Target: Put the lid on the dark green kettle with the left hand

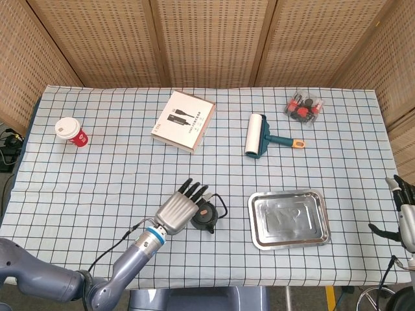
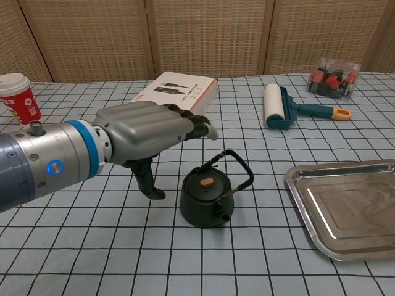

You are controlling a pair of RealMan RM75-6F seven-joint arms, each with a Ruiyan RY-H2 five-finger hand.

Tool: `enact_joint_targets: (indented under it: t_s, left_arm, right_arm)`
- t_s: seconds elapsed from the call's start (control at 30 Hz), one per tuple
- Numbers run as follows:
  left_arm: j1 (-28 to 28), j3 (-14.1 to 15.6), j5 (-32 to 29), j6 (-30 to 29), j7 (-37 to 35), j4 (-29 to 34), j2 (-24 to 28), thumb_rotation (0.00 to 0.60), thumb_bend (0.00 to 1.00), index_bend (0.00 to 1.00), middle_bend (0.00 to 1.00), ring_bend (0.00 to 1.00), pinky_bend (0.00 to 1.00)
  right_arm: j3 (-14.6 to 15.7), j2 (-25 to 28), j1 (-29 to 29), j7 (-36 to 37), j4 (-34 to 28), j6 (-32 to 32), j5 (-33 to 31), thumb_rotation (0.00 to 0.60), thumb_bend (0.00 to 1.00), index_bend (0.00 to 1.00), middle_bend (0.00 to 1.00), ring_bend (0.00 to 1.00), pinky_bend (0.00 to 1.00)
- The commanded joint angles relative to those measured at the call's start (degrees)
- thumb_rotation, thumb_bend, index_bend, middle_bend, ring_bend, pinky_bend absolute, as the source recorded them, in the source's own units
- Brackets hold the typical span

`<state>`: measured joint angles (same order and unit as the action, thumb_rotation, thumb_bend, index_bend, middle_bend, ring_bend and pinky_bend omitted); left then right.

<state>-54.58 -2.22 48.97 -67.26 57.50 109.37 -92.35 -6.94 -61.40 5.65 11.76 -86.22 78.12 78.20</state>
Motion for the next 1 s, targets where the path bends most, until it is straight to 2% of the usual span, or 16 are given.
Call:
enact_joint_targets:
  t_s: [0.03,0.23,0.47,0.73,0.87,1.0]
  left_arm:
    - [1.6,2.1,1.6,-1.6,0.0,1.7,2.1,0.600,0.21,0.00,0.00,0.00,0.00]
    - [8.3,7.7,8.9,-9.9,-3.0,1.8,5.6,0.600,0.20,0.00,0.00,0.00,0.00]
    - [19.4,13.9,18.5,-20.7,-12.7,-3.9,9.0,0.600,0.20,0.00,0.00,0.00,0.00]
    - [27.9,16.8,22.8,-27.2,-23.5,-9.0,12.8,0.600,0.20,0.00,0.00,0.00,0.00]
    - [31.3,17.3,24.4,-28.8,-29.0,-11.6,14.5,0.600,0.20,0.00,0.00,0.00,0.00]
    - [33.6,17.2,25.4,-29.9,-31.5,-12.9,15.7,0.600,0.20,0.00,0.00,0.00,0.00]
  right_arm:
    - [0.0,0.1,0.0,-0.1,-0.1,0.0,0.0,0.600,0.03,0.02,0.00,0.00,0.00]
    - [0.3,0.1,0.0,-1.3,-0.5,0.0,0.1,0.600,0.03,0.02,0.00,0.00,0.00]
    - [1.0,-0.8,0.0,-4.5,-1.4,0.8,1.4,0.600,0.03,0.02,0.00,0.00,0.00]
    - [1.9,-1.7,0.0,-8.7,-2.4,1.8,3.2,0.600,0.03,0.02,0.00,0.00,0.00]
    - [2.2,-2.2,-0.1,-10.7,-3.1,2.7,4.0,0.600,0.03,0.02,0.00,0.00,0.00]
    - [2.3,-2.3,-0.3,-11.7,-3.6,3.3,4.3,0.600,0.03,0.02,0.00,0.00,0.00]
